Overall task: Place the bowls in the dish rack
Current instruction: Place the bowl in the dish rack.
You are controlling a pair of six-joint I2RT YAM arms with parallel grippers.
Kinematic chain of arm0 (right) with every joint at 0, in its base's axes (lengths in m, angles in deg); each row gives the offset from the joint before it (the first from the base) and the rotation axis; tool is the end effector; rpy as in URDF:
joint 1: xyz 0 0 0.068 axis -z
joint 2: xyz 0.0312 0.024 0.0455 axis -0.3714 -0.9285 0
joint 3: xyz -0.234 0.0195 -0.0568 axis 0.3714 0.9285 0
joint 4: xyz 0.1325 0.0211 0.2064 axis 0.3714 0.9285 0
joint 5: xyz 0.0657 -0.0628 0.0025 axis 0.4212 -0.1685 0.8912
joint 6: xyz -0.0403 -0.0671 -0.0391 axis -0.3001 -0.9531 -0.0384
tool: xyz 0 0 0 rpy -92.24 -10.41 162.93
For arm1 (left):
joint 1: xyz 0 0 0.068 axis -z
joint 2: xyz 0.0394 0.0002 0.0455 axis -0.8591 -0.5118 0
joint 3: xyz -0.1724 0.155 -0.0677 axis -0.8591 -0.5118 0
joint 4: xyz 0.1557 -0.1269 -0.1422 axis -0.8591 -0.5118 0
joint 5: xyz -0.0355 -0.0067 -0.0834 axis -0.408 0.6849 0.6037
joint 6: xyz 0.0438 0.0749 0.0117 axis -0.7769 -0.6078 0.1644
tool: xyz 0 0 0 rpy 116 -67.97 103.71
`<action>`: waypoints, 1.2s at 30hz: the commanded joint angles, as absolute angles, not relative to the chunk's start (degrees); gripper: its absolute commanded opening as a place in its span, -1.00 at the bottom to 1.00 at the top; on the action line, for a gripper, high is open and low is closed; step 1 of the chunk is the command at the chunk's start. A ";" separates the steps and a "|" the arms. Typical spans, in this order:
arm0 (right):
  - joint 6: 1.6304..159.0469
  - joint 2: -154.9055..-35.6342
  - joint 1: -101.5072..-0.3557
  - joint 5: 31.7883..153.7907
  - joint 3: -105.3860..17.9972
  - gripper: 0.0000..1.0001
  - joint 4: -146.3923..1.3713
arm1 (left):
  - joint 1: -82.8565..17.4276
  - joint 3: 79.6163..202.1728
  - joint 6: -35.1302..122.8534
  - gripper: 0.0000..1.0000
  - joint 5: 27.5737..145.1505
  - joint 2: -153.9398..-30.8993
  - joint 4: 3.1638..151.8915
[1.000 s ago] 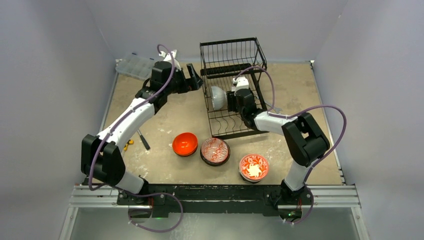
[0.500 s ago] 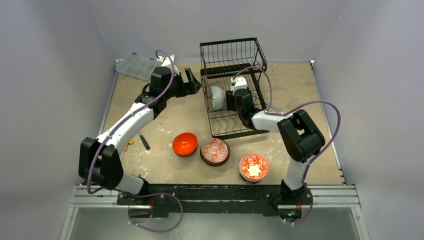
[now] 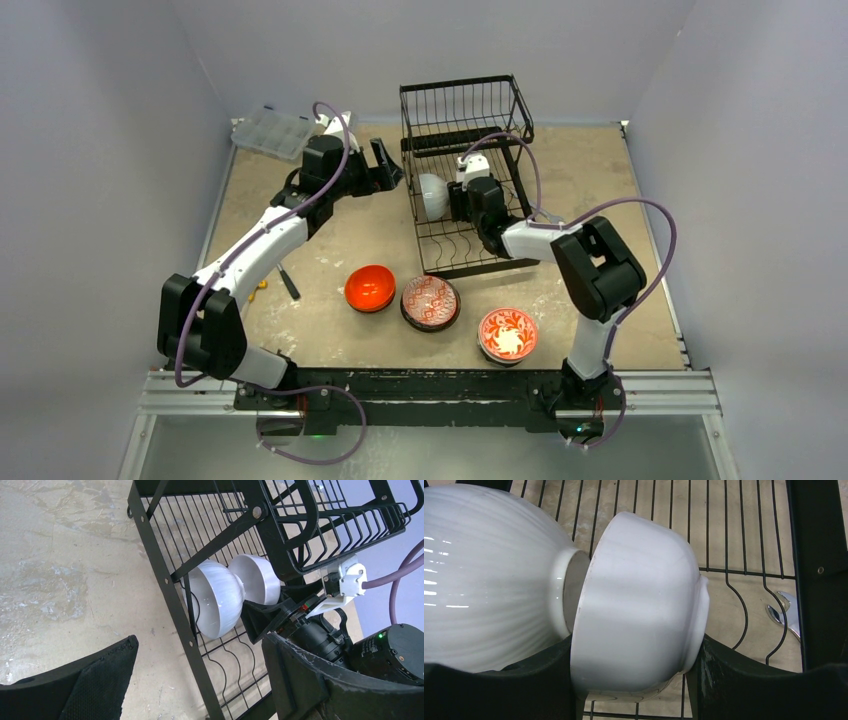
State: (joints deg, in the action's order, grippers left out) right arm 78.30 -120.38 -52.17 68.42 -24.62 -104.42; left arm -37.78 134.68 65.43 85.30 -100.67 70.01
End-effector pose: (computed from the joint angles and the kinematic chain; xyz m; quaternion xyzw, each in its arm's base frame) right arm 0.3729 0.1927 0.1539 -0.0946 0.8010 0.0625 0.5879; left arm 0.3402 -0.1439 0.2720 -0.0506 0.8320 -0.2988 0.4647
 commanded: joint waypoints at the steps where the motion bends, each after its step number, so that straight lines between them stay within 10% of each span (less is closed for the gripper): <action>1: 77.14 -121.49 -52.39 69.23 -26.42 -0.58 -103.90 | -38.02 134.64 63.83 0.86 85.99 -100.85 71.63; 5: 77.44 -120.77 -52.39 67.51 -26.68 0.18 -102.60 | -37.98 134.73 63.68 0.86 86.17 -100.93 71.47; 14: 79.67 -117.41 -52.39 64.62 -25.80 0.77 -99.40 | -38.03 134.90 63.58 0.86 86.32 -100.95 71.35; 36: 87.23 -101.09 -52.30 77.69 -19.37 0.98 -86.59 | -39.15 136.50 62.83 0.87 87.72 -104.17 70.28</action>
State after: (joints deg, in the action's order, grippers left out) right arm 83.74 -105.15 -52.17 73.27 -19.94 -90.71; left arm -38.35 134.70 63.94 86.00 -103.36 69.75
